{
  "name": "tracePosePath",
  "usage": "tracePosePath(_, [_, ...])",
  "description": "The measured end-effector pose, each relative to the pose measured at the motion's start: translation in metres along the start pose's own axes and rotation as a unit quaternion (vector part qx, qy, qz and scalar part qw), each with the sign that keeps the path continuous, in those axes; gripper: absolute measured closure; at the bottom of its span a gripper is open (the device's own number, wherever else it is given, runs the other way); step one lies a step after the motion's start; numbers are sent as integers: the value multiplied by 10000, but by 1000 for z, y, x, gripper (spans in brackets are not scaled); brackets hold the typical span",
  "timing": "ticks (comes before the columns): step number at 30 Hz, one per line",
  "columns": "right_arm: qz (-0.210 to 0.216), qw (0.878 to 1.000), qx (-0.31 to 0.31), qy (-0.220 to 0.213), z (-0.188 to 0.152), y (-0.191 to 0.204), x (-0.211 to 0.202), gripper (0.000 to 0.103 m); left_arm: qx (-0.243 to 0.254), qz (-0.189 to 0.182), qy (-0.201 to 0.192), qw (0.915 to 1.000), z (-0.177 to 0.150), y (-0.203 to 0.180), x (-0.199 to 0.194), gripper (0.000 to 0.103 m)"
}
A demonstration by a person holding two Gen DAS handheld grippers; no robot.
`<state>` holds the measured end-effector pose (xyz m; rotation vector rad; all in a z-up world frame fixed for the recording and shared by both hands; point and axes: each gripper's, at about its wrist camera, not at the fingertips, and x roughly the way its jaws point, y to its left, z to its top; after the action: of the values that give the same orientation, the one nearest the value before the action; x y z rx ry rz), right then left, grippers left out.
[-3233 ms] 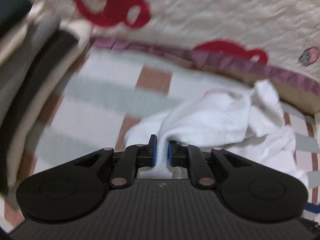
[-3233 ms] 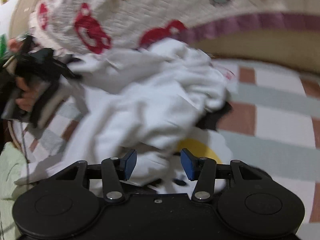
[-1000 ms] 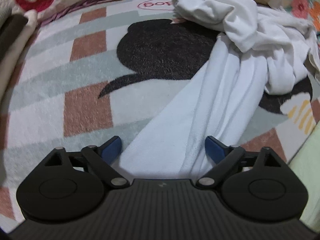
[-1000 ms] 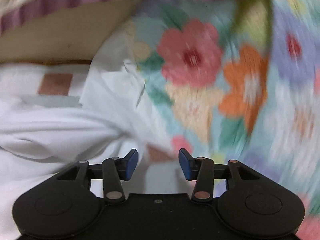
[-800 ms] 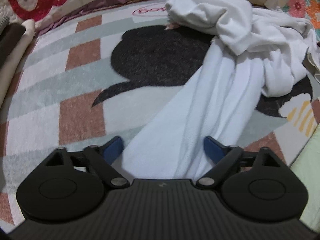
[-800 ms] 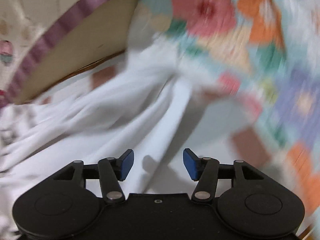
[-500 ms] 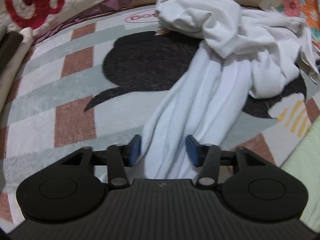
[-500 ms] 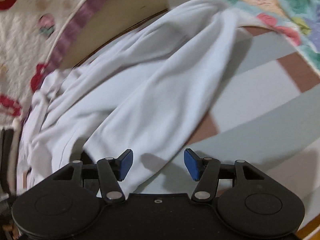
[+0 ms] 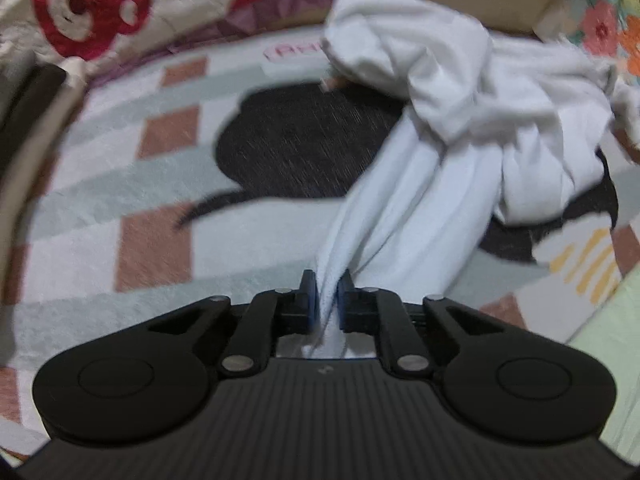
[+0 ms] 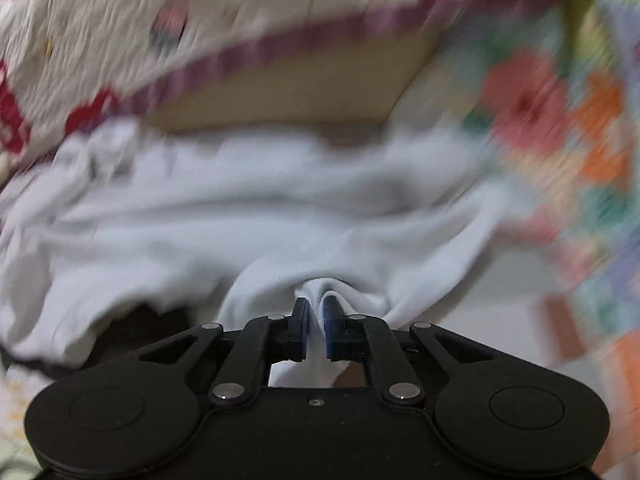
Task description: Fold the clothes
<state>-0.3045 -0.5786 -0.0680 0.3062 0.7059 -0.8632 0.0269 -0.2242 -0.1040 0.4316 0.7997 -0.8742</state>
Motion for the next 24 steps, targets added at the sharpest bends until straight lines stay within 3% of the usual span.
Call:
tracePosePath(3, [-705,9958,-57,-586,35,-44,-36,94,-58,190,-329,9993,13,9,-22,94])
tracePosePath(5, [-1374,9860,-246,-916,58,-81,-61,94,-97,317,-548,9979,21,15,-37,94])
tracePosePath(8, [-2273,9665,-344,-1142,88,-137,-88,95,-155,507,-876,9947,33,24,-59,94])
tracePosePath(11, [-2750,9529,-392,-1218,107,-175,-102,96,-261,723,-1182,9900,45,36,-83,95])
tracePosePath(18, [-2924,9507,-828,-618,117,-189,-60,96,-916,1292,-1629,9738,60,91,-137,95])
tracePosePath(21, [-2965,9489,-1027,-330,120,-191,-39,95,-1208,1533,-1304,9721,56,115,-117,95])
tracePosePath(24, [-3001,9460,-1224,-42,123,-194,-18,88,-1392,1452,-743,9767,45,132,-71,94])
